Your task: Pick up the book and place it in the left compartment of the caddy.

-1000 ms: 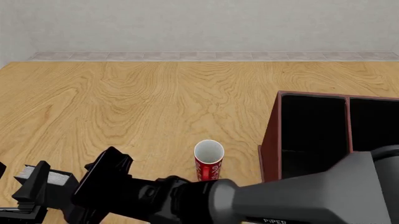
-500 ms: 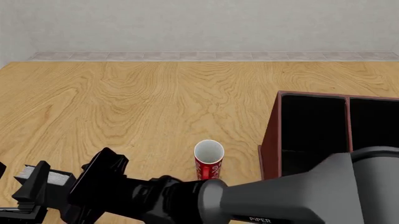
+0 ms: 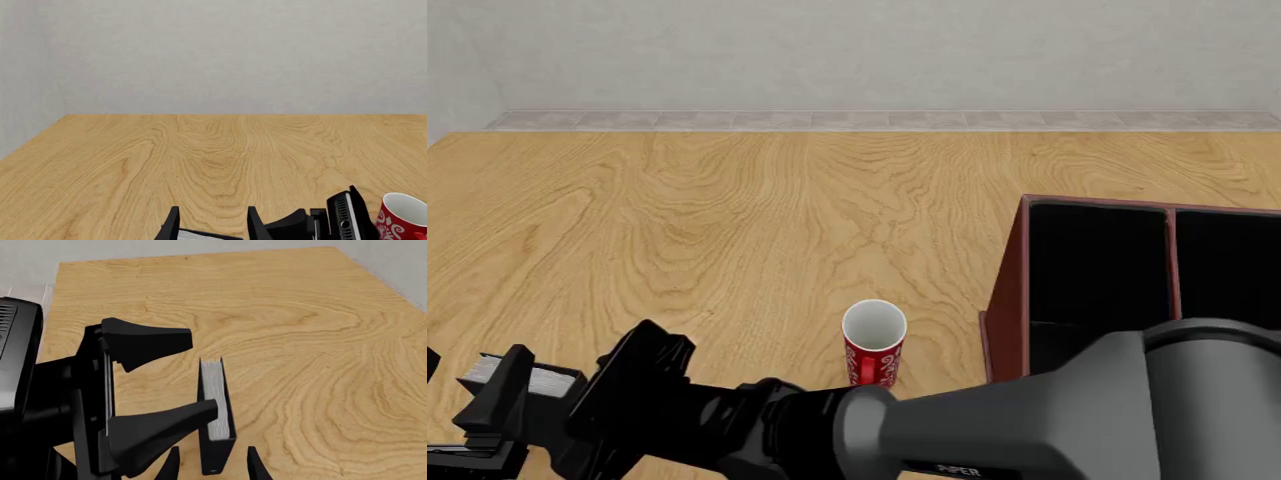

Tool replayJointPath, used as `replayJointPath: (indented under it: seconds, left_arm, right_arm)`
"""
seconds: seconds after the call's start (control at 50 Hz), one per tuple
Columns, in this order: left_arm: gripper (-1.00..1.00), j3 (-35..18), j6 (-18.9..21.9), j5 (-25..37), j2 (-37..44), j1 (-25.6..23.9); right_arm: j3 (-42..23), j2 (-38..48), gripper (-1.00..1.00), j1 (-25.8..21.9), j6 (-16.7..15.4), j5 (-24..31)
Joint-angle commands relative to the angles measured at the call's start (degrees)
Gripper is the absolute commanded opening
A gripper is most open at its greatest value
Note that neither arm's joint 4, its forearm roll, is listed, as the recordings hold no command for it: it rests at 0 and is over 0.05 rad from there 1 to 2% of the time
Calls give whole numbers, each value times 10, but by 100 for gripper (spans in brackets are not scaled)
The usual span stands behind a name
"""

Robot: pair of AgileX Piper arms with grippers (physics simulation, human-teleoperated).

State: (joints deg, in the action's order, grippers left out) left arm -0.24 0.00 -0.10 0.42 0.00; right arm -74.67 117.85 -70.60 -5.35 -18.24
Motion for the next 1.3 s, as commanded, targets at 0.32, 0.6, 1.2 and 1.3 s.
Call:
replayJointPath:
  seconds: [0.32,0.6,1.2,1.3]
  left_arm:
    - [100,0,0,0,0,0]
    - [100,0,0,0,0,0]
    - [100,0,0,0,0,0]
    - [100,0,0,0,0,0]
  right_arm:
    - [-33,23,100,1,-4,15]
    - [-55,40,100,1,-7,26]
    - [-95,66,100,0,-13,45]
    - [-96,64,-100,0,-13,45]
